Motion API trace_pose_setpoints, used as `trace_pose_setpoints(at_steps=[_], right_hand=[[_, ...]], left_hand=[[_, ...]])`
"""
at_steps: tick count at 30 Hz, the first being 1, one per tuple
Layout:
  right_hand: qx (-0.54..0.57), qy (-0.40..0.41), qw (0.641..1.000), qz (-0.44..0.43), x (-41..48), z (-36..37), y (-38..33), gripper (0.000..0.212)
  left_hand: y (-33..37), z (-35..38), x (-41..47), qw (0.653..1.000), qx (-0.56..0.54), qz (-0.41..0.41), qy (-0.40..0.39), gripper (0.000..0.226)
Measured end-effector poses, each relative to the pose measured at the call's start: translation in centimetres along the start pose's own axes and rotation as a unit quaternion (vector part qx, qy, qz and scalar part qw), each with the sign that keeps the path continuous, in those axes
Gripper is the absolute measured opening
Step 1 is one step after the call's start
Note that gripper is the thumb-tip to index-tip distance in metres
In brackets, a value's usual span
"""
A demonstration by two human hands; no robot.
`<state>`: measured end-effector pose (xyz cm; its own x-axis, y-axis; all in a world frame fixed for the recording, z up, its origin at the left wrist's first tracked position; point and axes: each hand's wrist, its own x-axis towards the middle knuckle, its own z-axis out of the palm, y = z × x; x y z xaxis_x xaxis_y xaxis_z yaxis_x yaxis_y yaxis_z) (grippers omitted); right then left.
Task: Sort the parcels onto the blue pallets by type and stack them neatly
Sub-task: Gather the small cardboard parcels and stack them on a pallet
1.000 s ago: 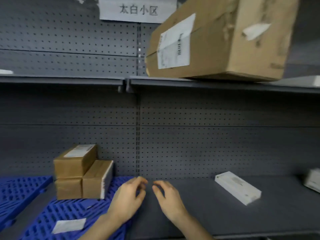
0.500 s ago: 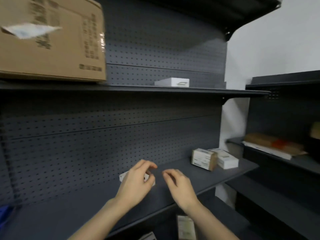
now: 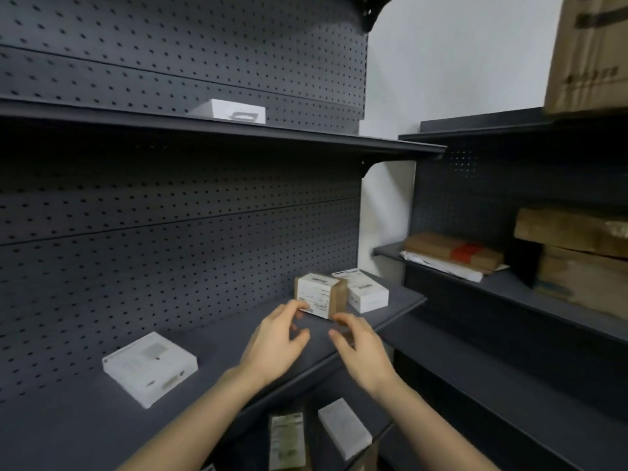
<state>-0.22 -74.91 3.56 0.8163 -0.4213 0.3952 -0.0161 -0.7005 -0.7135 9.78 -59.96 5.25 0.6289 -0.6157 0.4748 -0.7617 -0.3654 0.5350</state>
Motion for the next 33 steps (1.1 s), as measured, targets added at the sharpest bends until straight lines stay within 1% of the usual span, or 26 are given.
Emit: trace_pose_setpoints(at_steps=[2,5,10,12,14,15,17,20,23,28,30,33], right_hand=[[-0.010,-0.004,1.000,0.011,2.7,-0.3,2.0,0.041],[-0.021,-0.017,0.999,0.030,7.3,-0.1,4.8,0.053],[-0.055,-0.101,0.991,0.069,16.1,0.1,8.5,0.083],[-0.071,-0.133,0.986,0.078,19.0,0.7,9.8,0.095],[-0.113,-0.164,0.977,0.074,21.2,1.2,11.4,0.105],[-0.140,-0.180,0.972,0.063,22.0,1.4,12.1,0.107],[-0.171,-0.204,0.964,0.025,23.3,2.0,13.3,0.100],[-0.133,-0.210,0.969,-0.010,24.7,3.1,13.8,0.083],[-0.085,-0.219,0.972,-0.024,25.7,3.9,13.6,0.078],[-0.024,-0.214,0.974,-0.075,26.2,4.7,12.6,0.069],[0.002,-0.206,0.972,-0.110,25.8,4.9,11.5,0.066],[0.075,-0.203,0.965,-0.151,24.1,5.6,8.8,0.064]], left_hand=[[-1.1,2.1,2.7,1.000,-0.011,-0.016,-0.012,0.047],[-3.1,4.6,7.1,0.998,-0.023,-0.044,-0.046,0.068],[-6.7,7.2,13.6,0.977,-0.053,-0.101,-0.179,0.101],[-8.5,8.1,15.8,0.975,-0.052,-0.111,-0.186,0.108],[-10.1,9.2,17.7,0.976,-0.052,-0.118,-0.176,0.113],[-10.6,9.7,18.3,0.976,-0.049,-0.124,-0.175,0.115],[-11.7,10.7,19.1,0.974,-0.032,-0.134,-0.182,0.119],[-12.5,11.5,19.9,0.972,-0.012,-0.142,-0.185,0.122],[-12.5,11.3,20.2,0.977,-0.009,-0.146,-0.154,0.114],[-12.2,9.6,18.2,0.985,-0.006,-0.167,-0.049,0.090],[-11.5,8.4,16.6,0.985,-0.012,-0.174,0.002,0.084],[-9.8,6.1,13.2,0.977,-0.021,-0.186,0.103,0.075]])
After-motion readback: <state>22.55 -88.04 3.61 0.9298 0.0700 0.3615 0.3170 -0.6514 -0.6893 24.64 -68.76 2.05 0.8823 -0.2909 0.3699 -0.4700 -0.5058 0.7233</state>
